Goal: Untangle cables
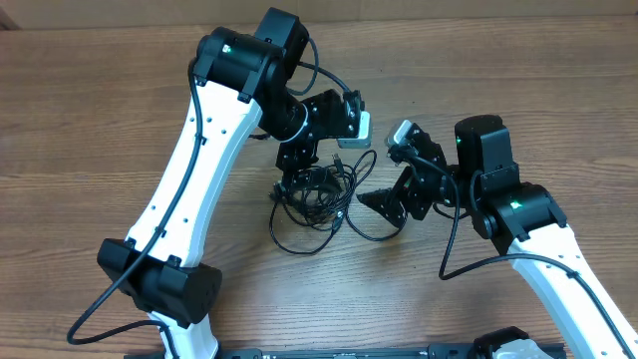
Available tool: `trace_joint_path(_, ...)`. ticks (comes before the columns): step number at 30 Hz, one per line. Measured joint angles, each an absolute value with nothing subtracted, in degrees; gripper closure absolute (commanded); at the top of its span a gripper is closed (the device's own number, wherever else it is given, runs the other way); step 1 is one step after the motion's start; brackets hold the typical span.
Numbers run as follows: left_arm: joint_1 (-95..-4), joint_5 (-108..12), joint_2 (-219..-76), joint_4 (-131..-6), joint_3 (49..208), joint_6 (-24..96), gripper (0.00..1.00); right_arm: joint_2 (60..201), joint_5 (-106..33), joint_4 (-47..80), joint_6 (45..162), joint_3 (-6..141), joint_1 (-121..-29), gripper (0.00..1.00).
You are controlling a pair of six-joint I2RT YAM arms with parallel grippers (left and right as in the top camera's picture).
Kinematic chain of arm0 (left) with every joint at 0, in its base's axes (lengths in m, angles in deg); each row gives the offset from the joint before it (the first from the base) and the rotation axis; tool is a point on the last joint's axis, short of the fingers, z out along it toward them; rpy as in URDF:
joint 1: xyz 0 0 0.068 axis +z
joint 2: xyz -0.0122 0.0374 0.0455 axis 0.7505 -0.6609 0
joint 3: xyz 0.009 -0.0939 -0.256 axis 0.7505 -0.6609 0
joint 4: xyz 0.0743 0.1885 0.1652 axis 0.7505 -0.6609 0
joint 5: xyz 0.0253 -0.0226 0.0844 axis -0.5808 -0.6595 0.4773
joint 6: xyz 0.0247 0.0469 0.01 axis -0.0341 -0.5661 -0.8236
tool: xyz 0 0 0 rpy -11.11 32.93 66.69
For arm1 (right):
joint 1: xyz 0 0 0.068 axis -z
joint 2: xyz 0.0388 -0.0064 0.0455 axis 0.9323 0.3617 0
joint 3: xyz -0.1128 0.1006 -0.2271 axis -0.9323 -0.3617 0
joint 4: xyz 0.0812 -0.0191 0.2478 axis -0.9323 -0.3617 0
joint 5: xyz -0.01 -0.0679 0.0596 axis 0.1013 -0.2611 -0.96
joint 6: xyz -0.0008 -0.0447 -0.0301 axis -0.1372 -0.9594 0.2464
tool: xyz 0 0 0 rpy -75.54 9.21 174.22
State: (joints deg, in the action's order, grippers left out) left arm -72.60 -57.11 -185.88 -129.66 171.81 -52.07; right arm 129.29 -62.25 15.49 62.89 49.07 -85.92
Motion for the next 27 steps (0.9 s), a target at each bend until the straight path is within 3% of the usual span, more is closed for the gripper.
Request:
trace_joint_path(8,-69.7,-47.0,-185.9,-121.8,171.8,-34.9,0.01,130.4,-58.5,14.0,66.5,49.1,-85.9,0.0)
trace_joint_path(15,-64.2,-45.4,-185.9,-117.2,171.8,-21.7,0.0,139.7,-58.5,13.1,93.0,49.1,-85.9,0.0)
trace_joint_path(20,-64.3,-45.4,-185.9,-116.9,171.8,-19.5,0.01,147.8,-66.8,12.7,105.8,49.1,-85.8,0.25)
trace_joint_path(27,-64.3,-45.4,-185.9,-114.8,171.8,-17.9,0.0,149.7,-71.9,15.0,110.6,49.1,-85.8,0.29)
